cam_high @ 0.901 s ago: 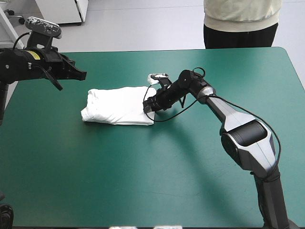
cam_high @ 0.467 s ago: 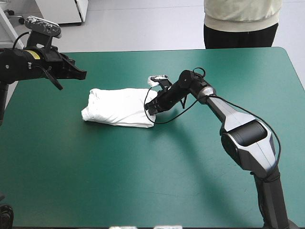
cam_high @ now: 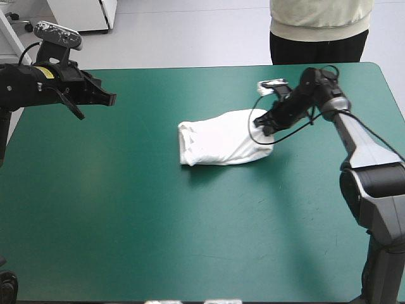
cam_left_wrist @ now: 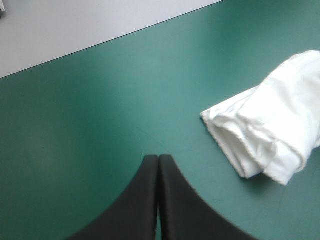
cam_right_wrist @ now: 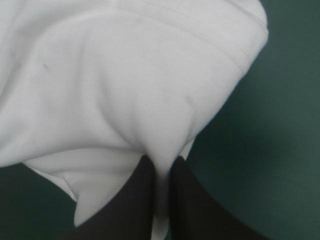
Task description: Fold the cloth
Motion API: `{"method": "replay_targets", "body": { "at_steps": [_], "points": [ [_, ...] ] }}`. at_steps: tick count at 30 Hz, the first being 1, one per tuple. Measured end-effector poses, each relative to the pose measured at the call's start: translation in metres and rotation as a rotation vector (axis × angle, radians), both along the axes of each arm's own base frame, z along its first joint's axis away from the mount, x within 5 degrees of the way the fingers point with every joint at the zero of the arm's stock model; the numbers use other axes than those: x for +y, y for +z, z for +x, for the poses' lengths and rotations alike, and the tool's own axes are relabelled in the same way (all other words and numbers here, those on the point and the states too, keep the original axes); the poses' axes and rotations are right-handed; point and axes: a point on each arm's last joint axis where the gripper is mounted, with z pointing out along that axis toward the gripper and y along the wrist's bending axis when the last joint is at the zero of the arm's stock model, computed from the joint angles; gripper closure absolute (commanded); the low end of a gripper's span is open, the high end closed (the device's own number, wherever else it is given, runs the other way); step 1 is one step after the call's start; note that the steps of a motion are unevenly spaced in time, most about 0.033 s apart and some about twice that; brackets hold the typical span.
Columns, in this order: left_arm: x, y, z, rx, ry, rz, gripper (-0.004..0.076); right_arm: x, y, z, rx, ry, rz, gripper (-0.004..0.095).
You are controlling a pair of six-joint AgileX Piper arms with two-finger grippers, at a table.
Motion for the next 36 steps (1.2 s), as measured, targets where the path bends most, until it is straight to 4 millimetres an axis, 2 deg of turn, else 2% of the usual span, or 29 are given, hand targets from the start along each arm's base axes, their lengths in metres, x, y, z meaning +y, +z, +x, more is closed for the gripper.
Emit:
{"method": "replay_targets", "body": {
  "at_steps": [3, 6, 9, 12, 15, 18, 21, 23, 26, 28, 33, 36],
  "points": [
    [-0.001, 0.0, 0.0, 0.001, -0.005, -0.008, 0.0733, -0.061, -0.003, -0.006, 0.027, -0.144, -0.038, 0.0904],
    [-0.001, 0.0, 0.0, 0.002, -0.007, -0.011, 0.0733, -0.112, -0.006, -0.02, 0.054, -0.27, -0.061, 0.0904],
    [-0.001, 0.001, 0.0, -0.01, -0.006, -0.015, 0.0733, -0.147, -0.009, -0.04, 0.092, -0.355, -0.124, 0.0905],
    [-0.001, 0.003, 0.002, -0.033, -0.004, -0.022, 0.0733, -0.17, -0.012, -0.064, 0.121, -0.435, -0.187, 0.0905],
    [-0.001, 0.003, 0.002, -0.039, -0.003, -0.023, 0.0733, -0.185, -0.01, -0.088, 0.114, -0.502, -0.214, 0.0902],
    [-0.001, 0.003, 0.002, -0.039, -0.002, -0.022, 0.0733, -0.197, -0.004, -0.109, 0.089, -0.558, -0.225, 0.0846],
    [-0.001, 0.003, 0.002, -0.039, -0.002, -0.022, 0.0733, -0.21, 0.005, -0.127, 0.068, -0.625, -0.22, 0.0714],
    [-0.001, 0.003, 0.002, -0.04, -0.001, -0.021, 0.0733, -0.217, 0.01, -0.136, 0.055, -0.664, -0.209, 0.0588],
    [-0.001, 0.004, 0.002, -0.043, 0.0, -0.021, 0.0733, -0.224, 0.019, -0.144, 0.032, -0.702, -0.209, 0.0401],
    [-0.001, 0.004, 0.003, -0.047, 0.0, -0.022, 0.0733, -0.225, 0.021, -0.147, 0.035, -0.716, -0.222, 0.0329],
    [-0.001, 0.005, 0.004, -0.066, 0.003, -0.027, 0.0733, -0.227, 0.023, -0.15, 0.049, -0.768, -0.239, 0.0327],
    [0.0, 0.005, 0.004, -0.066, 0.012, -0.025, 0.0733, -0.225, 0.032, -0.154, 0.014, -0.787, -0.238, 0.0327]
  ]
}}
